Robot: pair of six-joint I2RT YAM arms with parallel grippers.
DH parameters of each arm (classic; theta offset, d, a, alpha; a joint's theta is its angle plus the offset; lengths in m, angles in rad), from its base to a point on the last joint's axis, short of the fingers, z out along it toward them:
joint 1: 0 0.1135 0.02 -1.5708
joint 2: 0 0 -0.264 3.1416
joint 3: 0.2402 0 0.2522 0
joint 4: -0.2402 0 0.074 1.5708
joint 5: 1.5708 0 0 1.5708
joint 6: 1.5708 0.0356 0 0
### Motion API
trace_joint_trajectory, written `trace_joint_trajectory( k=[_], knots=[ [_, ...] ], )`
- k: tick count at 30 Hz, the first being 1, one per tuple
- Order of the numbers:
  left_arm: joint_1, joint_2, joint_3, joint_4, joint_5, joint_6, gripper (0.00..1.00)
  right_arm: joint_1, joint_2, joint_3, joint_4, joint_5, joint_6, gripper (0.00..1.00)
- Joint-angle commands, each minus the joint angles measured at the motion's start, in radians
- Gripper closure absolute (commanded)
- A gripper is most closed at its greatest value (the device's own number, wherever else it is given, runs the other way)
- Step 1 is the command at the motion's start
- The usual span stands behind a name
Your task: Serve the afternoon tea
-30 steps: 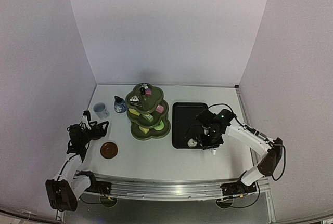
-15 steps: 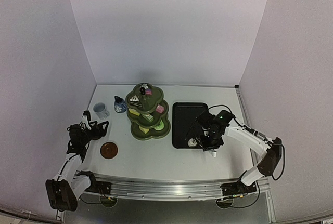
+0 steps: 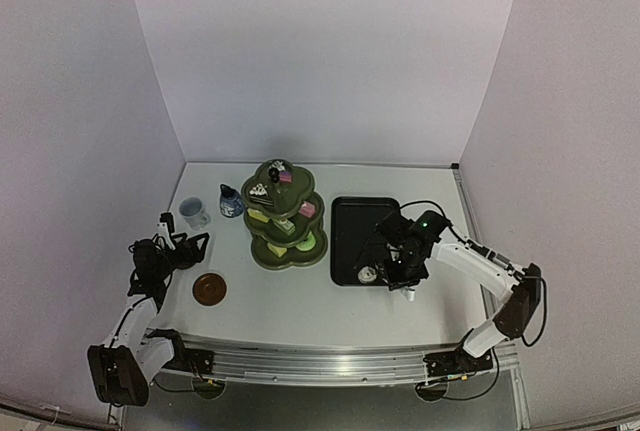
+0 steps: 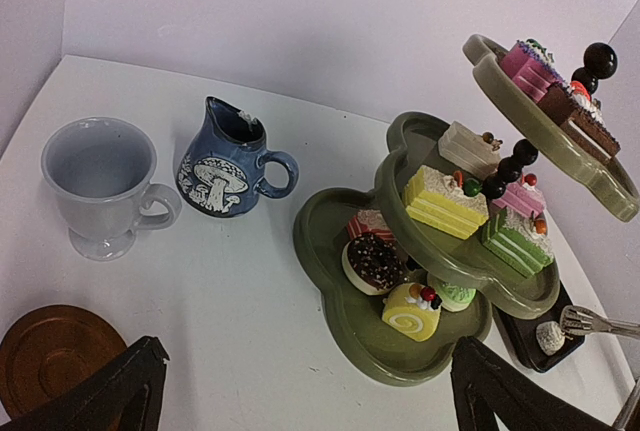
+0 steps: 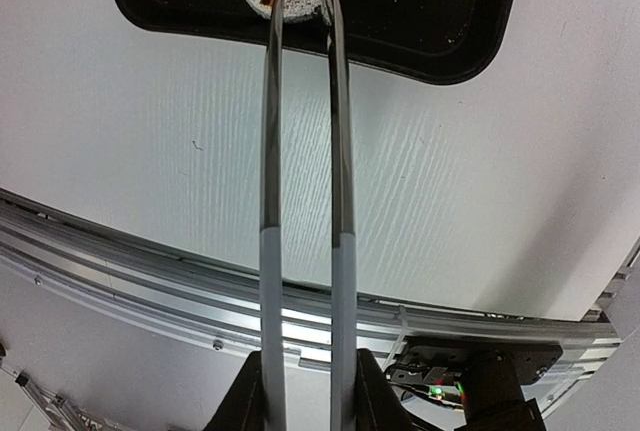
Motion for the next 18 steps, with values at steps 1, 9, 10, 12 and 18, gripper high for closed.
trace_joint_trajectory(
  k=[1, 9, 10, 12, 18],
  knots=[
    [0.005, -0.006, 0.037, 0.020, 0.010, 0.012, 0.00, -0.004, 0.014, 0.025, -0.365, -0.018, -0.008, 0.78],
    [0.005, -0.008, 0.035, 0.021, 0.008, 0.011, 0.00, -0.004, 0.052, 0.077, -0.366, 0.021, -0.035, 0.95],
    [0.005, -0.007, 0.035, 0.022, 0.008, 0.011, 0.00, -0.004, 0.056, 0.086, -0.366, 0.024, -0.038, 0.96],
    [0.004, -0.007, 0.035, 0.023, 0.005, 0.012, 0.00, -0.004, 0.061, 0.103, -0.366, 0.038, -0.038, 0.98],
    [0.004, -0.004, 0.035, 0.025, 0.003, 0.017, 0.00, -0.008, 0.068, 0.168, -0.365, 0.122, -0.030, 1.00]
  ],
)
